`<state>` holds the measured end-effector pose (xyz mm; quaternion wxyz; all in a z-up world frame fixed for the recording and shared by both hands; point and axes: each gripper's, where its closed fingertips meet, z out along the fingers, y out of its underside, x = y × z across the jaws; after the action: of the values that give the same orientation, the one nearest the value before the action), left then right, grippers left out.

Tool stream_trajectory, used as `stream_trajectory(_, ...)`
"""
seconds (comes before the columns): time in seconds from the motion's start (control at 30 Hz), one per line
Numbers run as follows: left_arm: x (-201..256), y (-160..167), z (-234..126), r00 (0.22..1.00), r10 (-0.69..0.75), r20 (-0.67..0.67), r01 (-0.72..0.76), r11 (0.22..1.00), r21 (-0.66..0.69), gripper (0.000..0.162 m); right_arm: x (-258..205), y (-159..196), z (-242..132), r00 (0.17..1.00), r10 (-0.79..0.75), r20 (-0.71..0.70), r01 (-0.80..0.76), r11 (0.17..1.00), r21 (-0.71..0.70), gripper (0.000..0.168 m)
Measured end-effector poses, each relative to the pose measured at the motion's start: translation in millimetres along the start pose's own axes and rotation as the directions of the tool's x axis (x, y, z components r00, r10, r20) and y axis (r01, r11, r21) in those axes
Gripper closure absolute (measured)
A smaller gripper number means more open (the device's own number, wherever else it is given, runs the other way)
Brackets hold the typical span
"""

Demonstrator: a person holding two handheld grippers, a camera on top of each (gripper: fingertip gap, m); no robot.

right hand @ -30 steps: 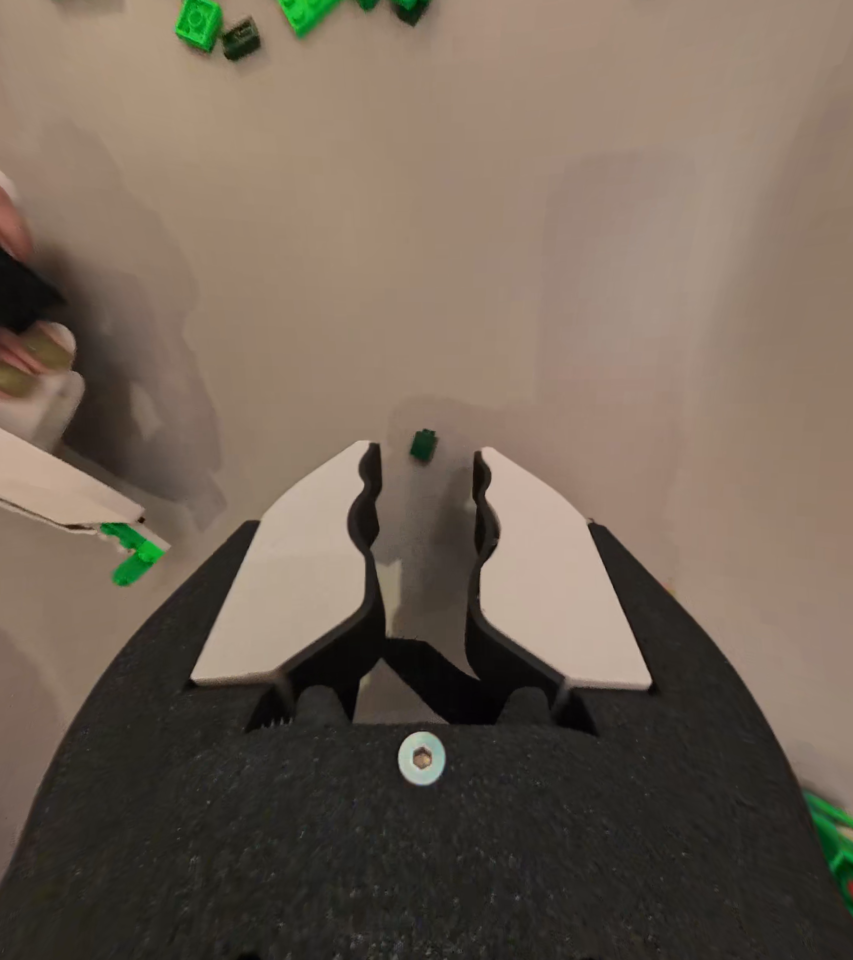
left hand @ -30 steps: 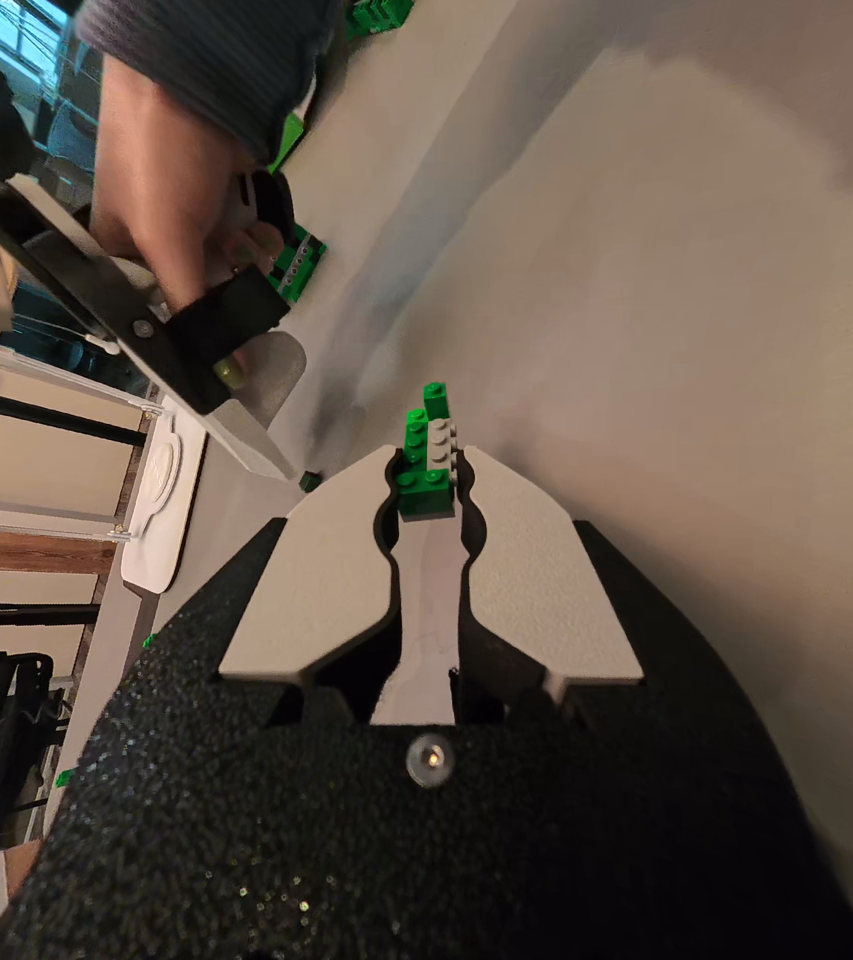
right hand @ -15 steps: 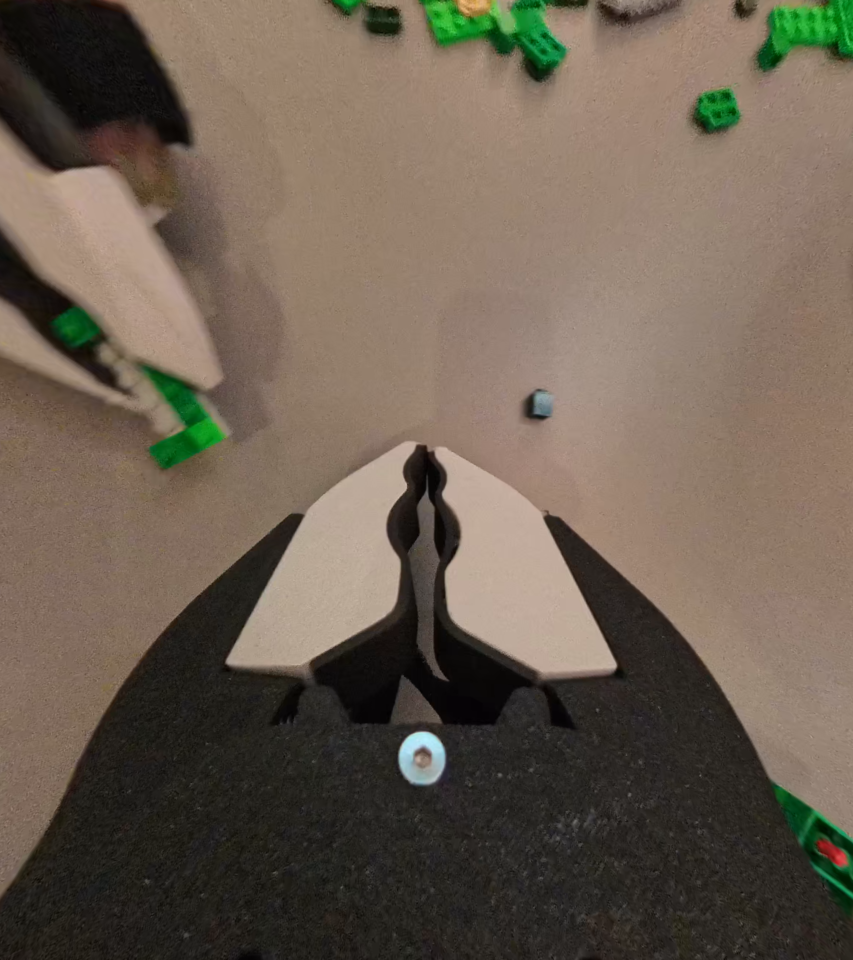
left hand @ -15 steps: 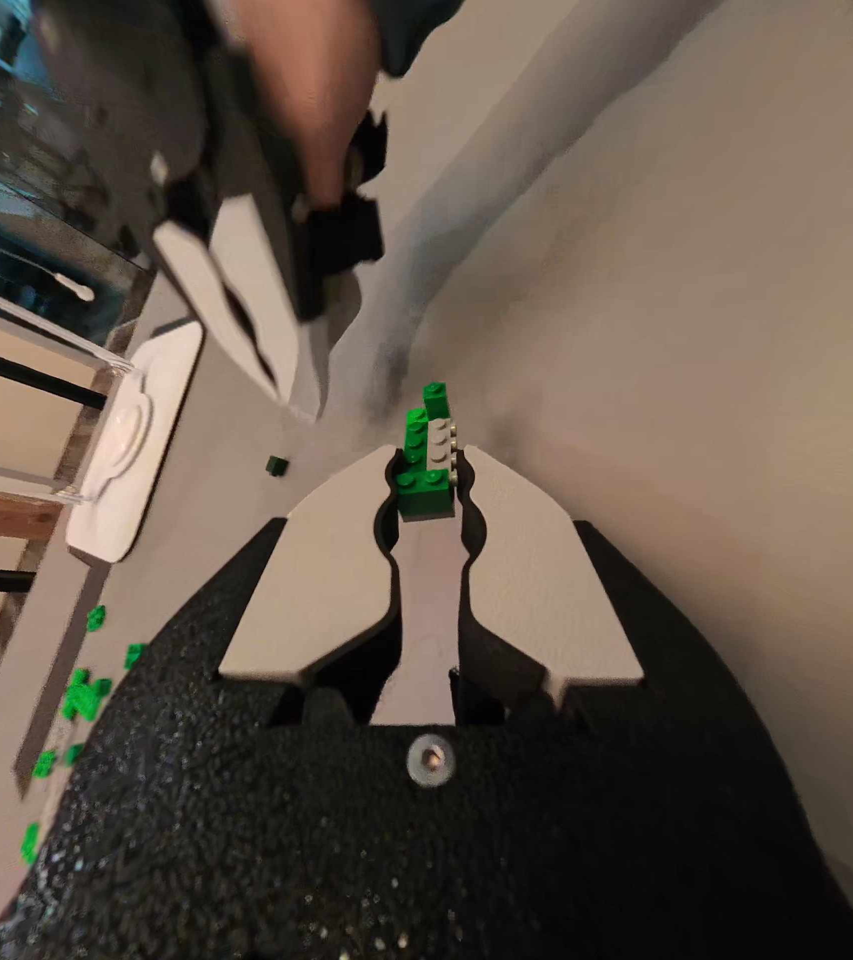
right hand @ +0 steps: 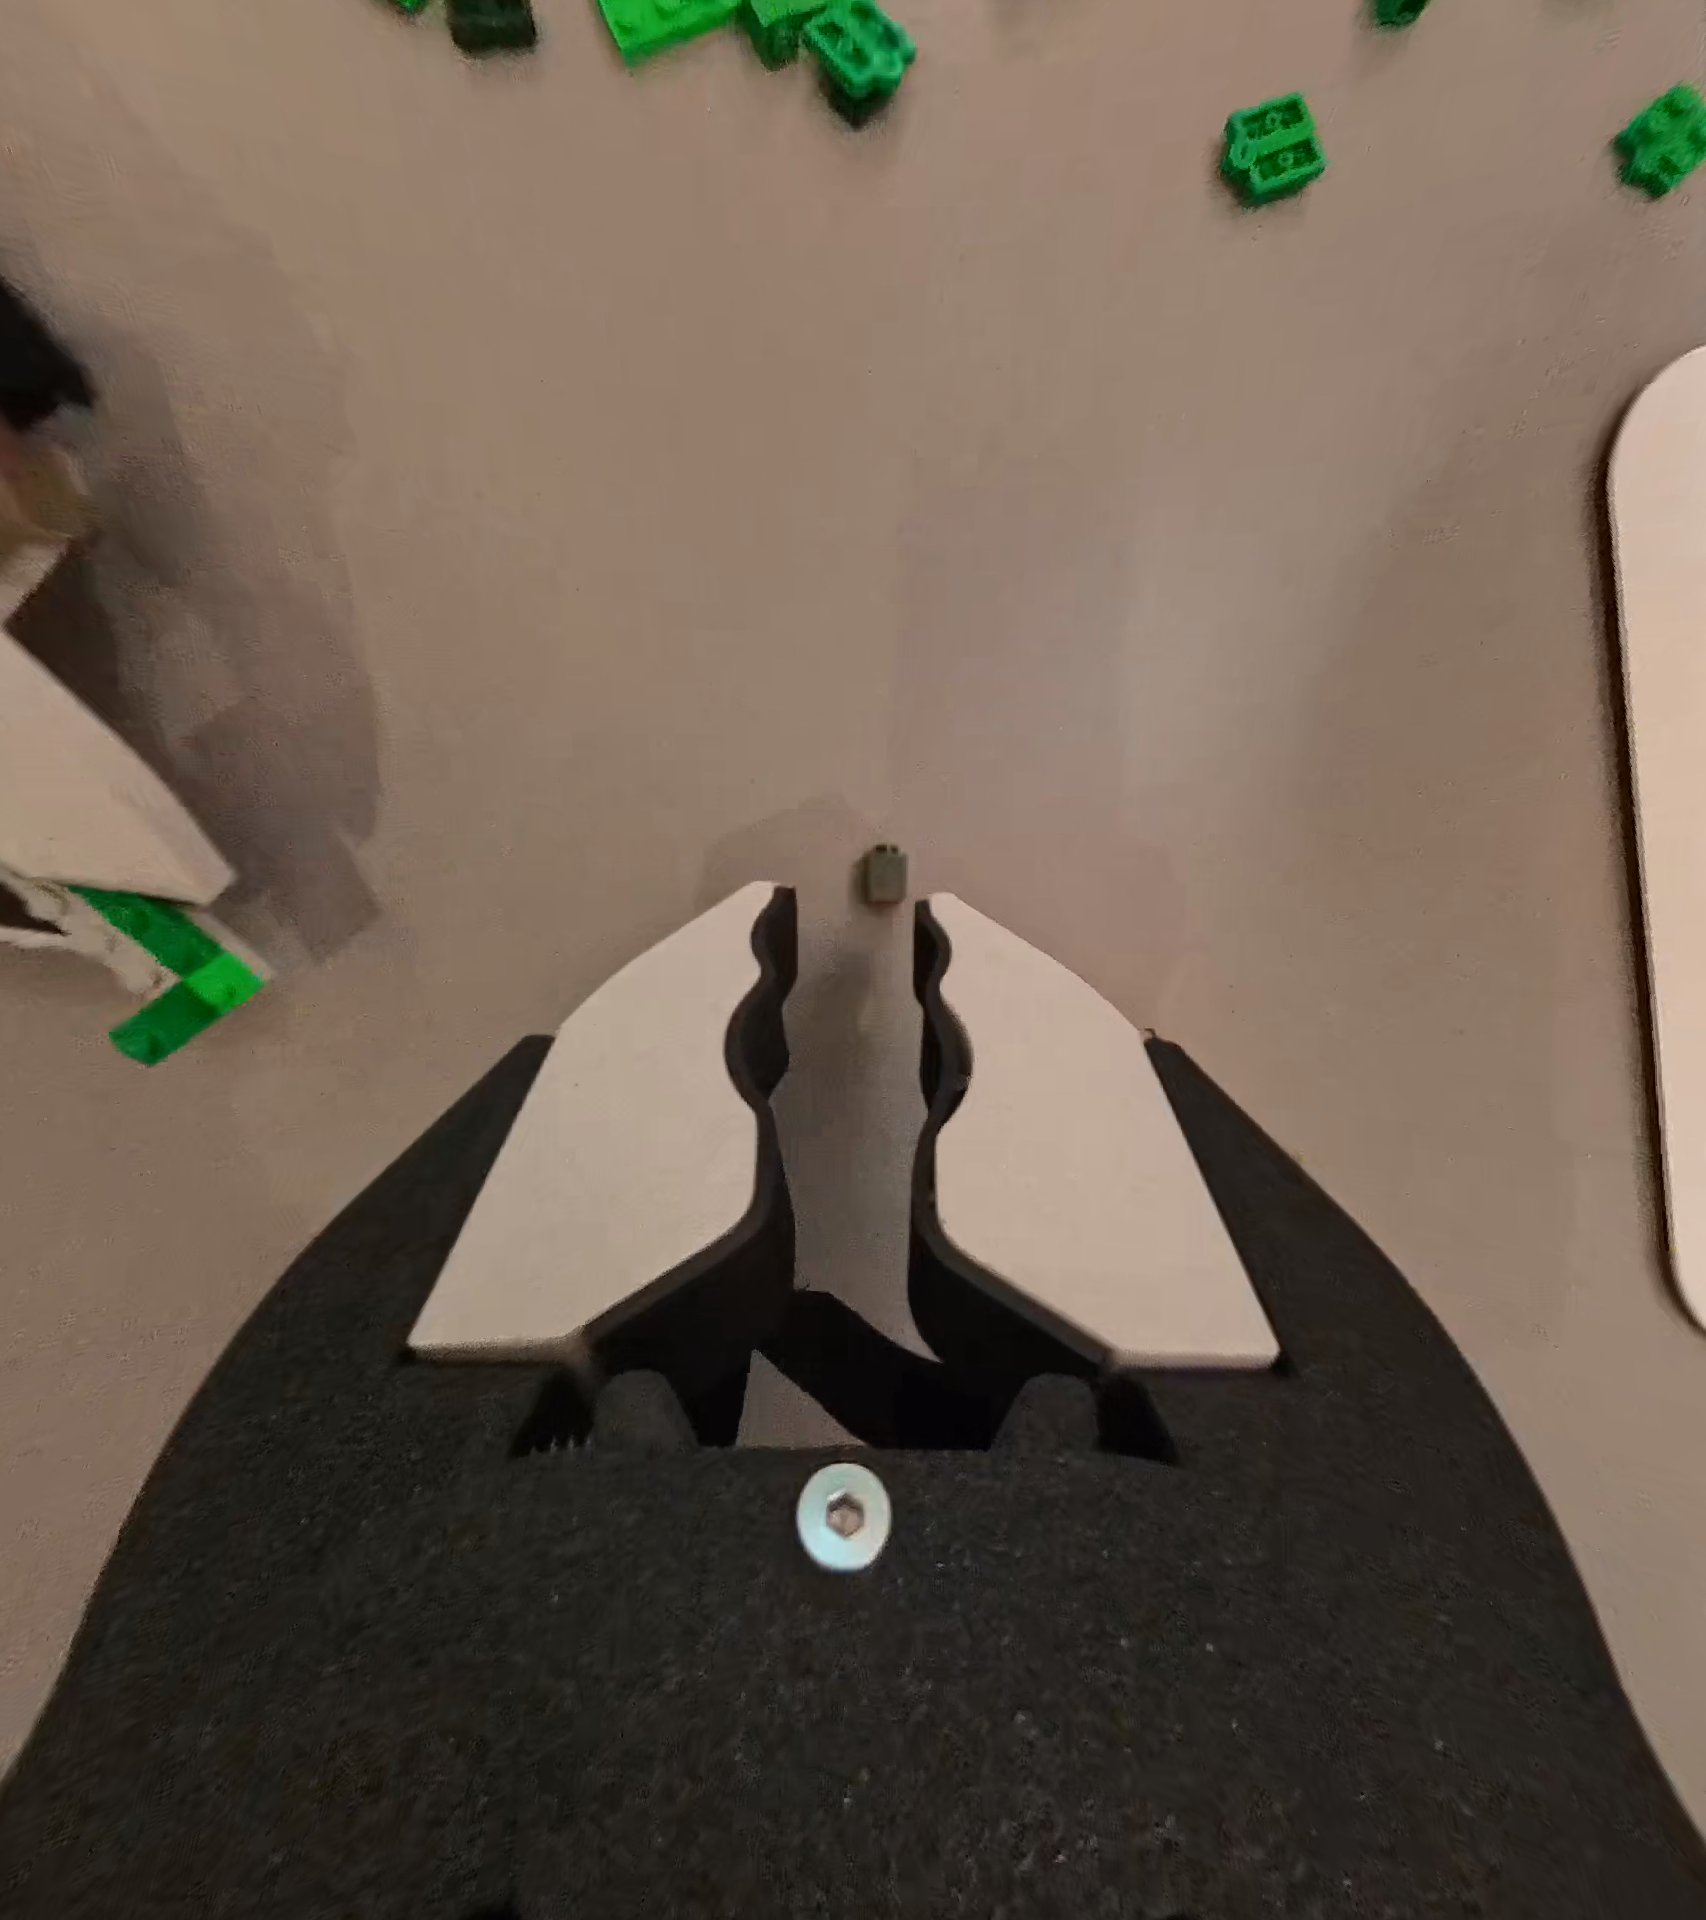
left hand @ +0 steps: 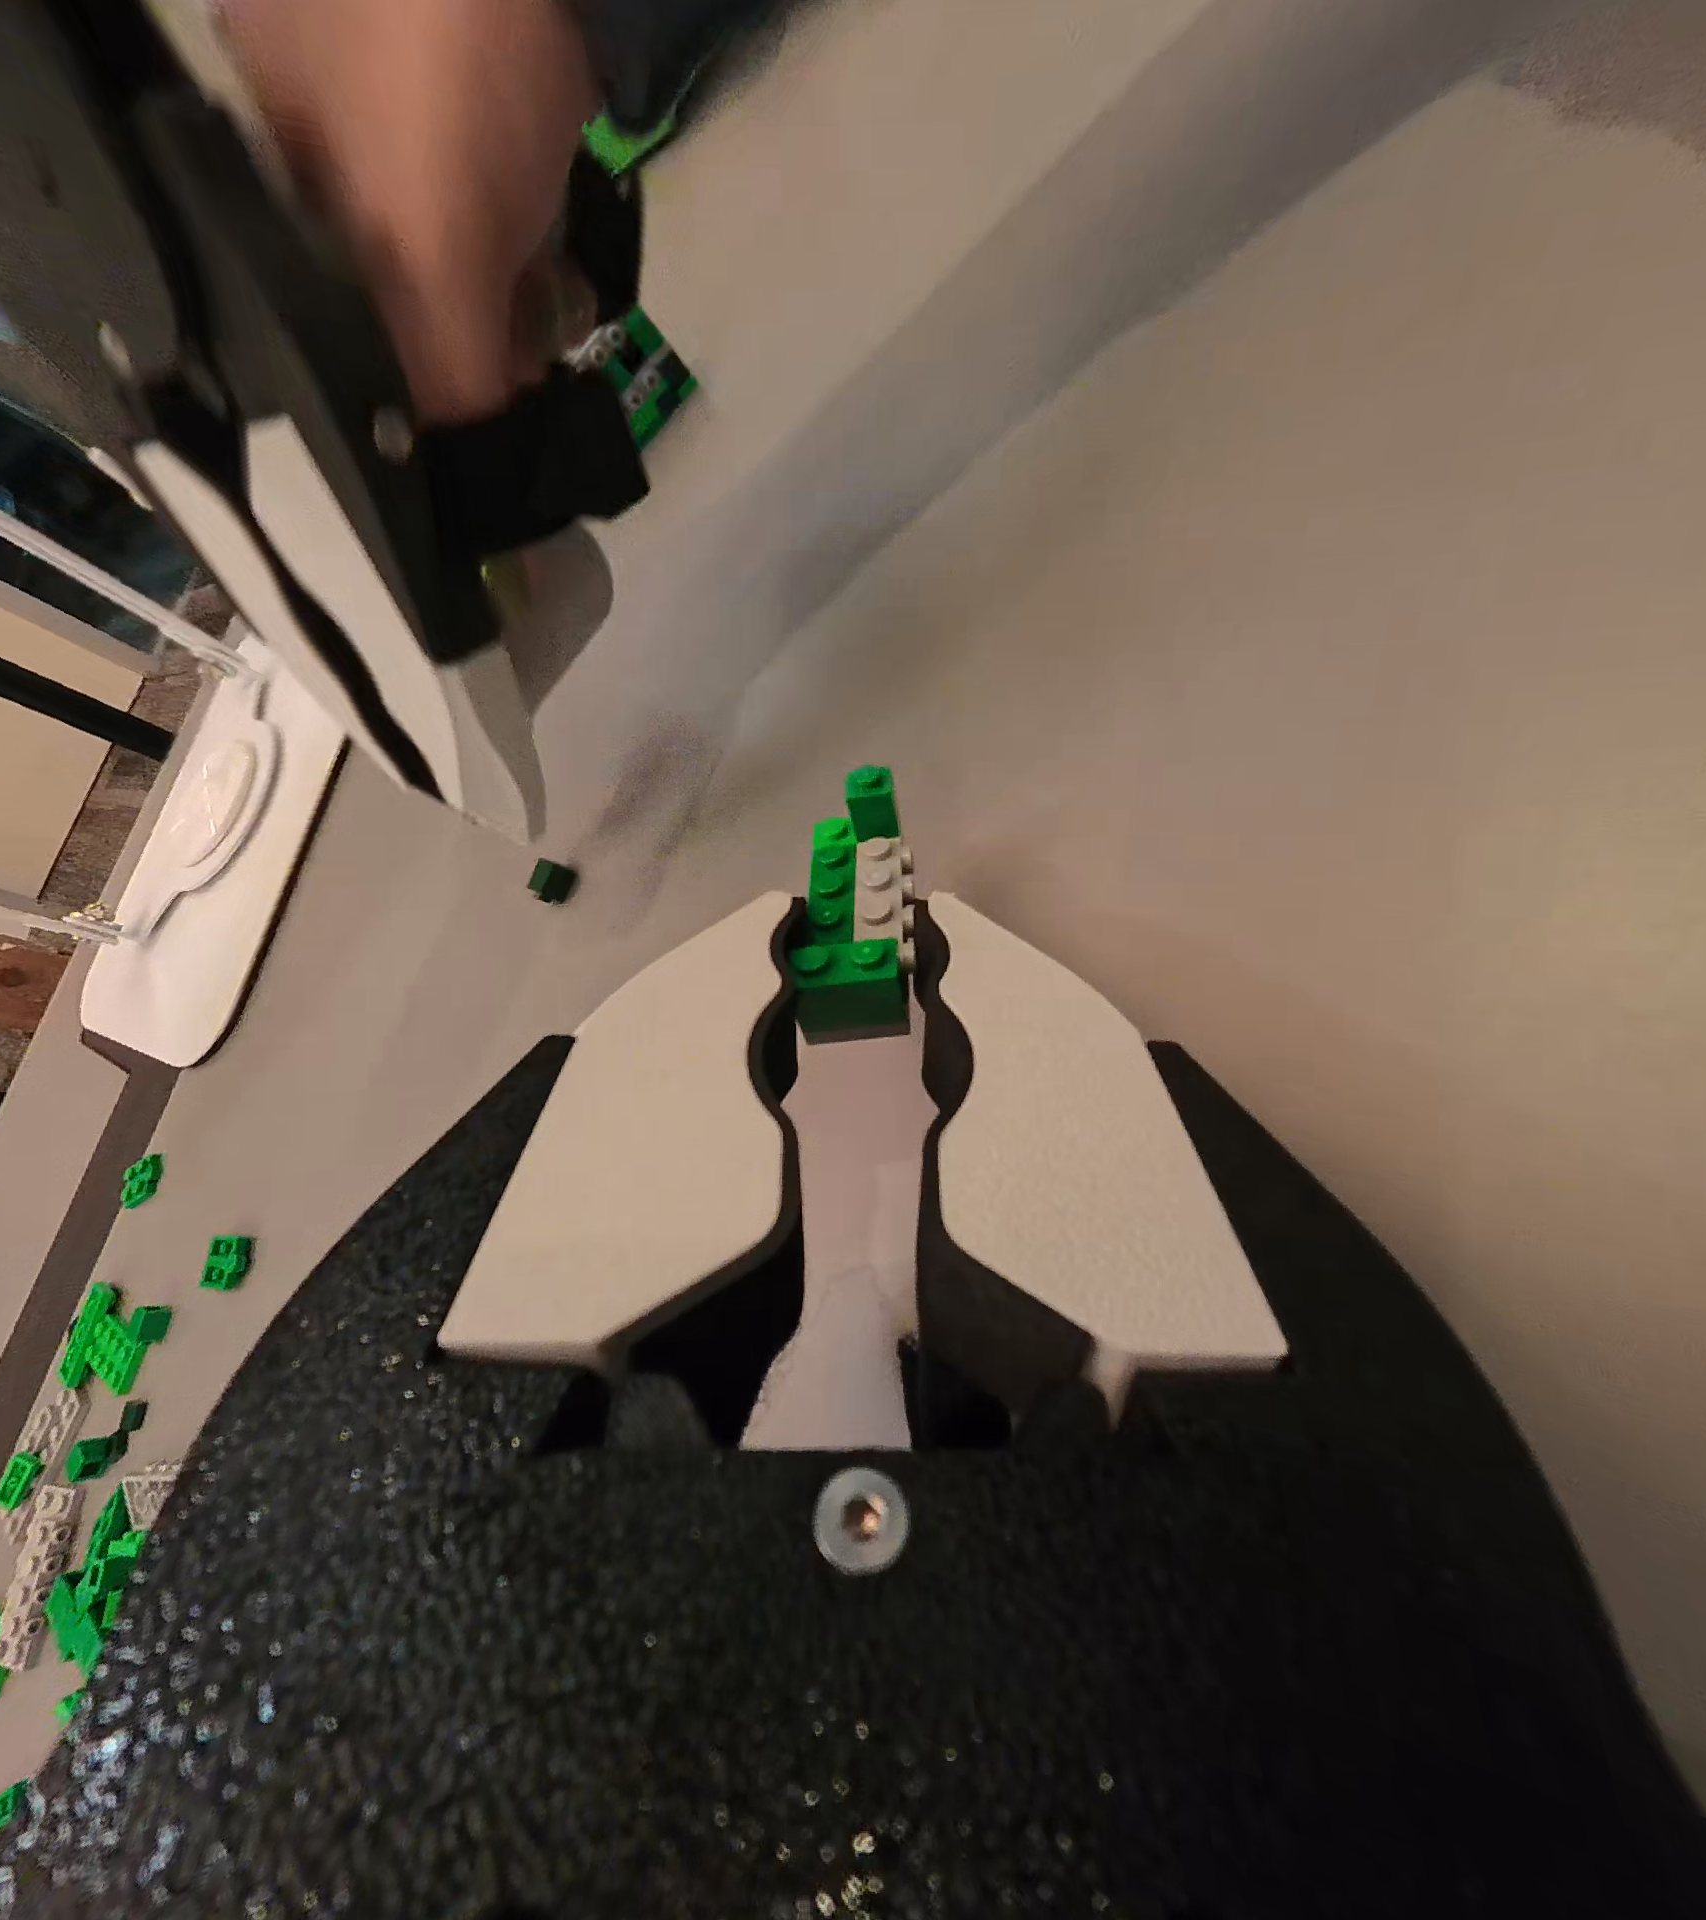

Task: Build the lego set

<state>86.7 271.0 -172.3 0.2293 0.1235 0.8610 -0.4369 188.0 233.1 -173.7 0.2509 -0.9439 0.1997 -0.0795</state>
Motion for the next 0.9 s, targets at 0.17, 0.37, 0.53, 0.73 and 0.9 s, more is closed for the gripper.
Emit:
stream_trajectory(0.17,-2.9,0.6,-2.4,1.0,-0.005,0.01,0.005,1.0,0.0,0.143,8.9,1.0,23.4,0.998,-0.049,0.026,0.053,0.986,-0.156,0.149)
stream_trajectory(0.37,-4.7,1.7,-3.3,1.0,-0.019,0.012,0.019,1.0,0.0,0.143,8.0,6.2,25.7,0.996,-0.059,0.067,0.071,0.978,-0.194,0.161)
stream_trajectory(0.53,-9.1,6.4,-4.2,0.998,-0.066,0.015,0.066,0.998,-0.004,0.143,-30.2,-12.3,3.2,0.957,-0.232,0.176,0.202,0.964,0.171,0.161)
stream_trajectory(0.73,-17.5,6.1,-9.5,0.99,-0.143,0.019,0.142,0.989,0.04,0.143,-78.9,29.5,-13.2,0.887,-0.392,0.244,0.275,0.874,0.401,0.161)
stream_trajectory(0.9,-13.6,5.2,-7.7,0.99,-0.143,-0.003,0.143,0.989,0.039,0.143,-98.9,39.5,-22.4,0.87,-0.441,0.223,0.315,0.843,0.436,0.161)
